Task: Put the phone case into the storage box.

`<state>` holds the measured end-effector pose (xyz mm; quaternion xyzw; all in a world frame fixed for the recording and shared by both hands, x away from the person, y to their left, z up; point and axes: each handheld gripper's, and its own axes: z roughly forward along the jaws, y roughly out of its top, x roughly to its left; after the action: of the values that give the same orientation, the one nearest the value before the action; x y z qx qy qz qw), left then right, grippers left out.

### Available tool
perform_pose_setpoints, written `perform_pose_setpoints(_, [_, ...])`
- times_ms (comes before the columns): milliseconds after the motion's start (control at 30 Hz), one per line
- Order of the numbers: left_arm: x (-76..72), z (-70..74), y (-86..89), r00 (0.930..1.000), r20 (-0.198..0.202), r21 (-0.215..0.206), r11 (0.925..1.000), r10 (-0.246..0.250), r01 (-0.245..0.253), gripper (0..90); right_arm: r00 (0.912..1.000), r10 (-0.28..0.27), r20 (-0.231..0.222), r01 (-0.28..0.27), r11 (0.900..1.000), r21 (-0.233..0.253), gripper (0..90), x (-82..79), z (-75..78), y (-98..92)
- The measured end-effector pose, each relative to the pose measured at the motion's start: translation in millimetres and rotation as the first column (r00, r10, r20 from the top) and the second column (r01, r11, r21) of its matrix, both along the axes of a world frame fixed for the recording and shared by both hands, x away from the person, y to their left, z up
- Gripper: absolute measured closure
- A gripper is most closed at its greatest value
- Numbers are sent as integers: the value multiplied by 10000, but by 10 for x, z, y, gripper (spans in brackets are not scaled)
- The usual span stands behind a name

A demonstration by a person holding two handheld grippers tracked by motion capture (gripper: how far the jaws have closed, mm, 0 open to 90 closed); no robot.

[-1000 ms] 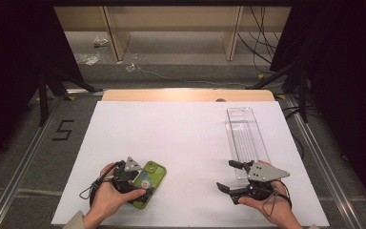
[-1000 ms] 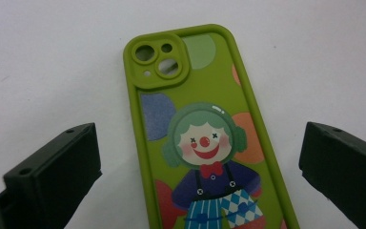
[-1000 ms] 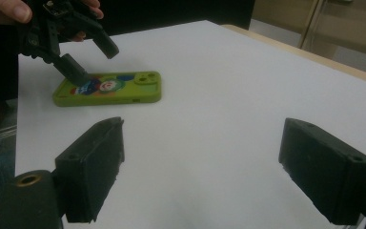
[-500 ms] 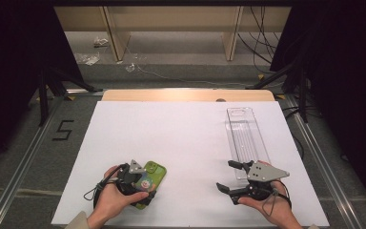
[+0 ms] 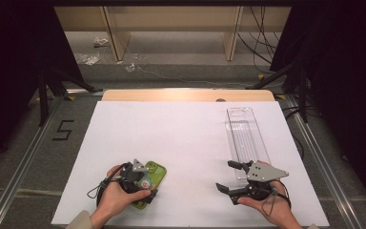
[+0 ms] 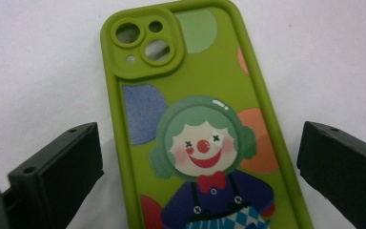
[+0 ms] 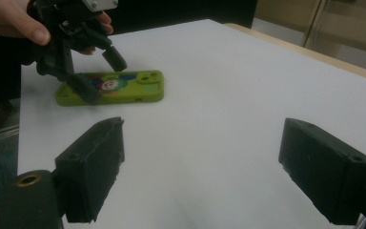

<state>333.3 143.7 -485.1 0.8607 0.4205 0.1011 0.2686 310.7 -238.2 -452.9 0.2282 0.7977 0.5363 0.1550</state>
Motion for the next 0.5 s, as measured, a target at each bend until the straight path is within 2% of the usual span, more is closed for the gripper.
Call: perform_pose_setpoints(500, [63,-30,-30,9999,-94,136,9999,90,-89,15,10000,37,-37,-37,10000,-2,165,2,-5,4])
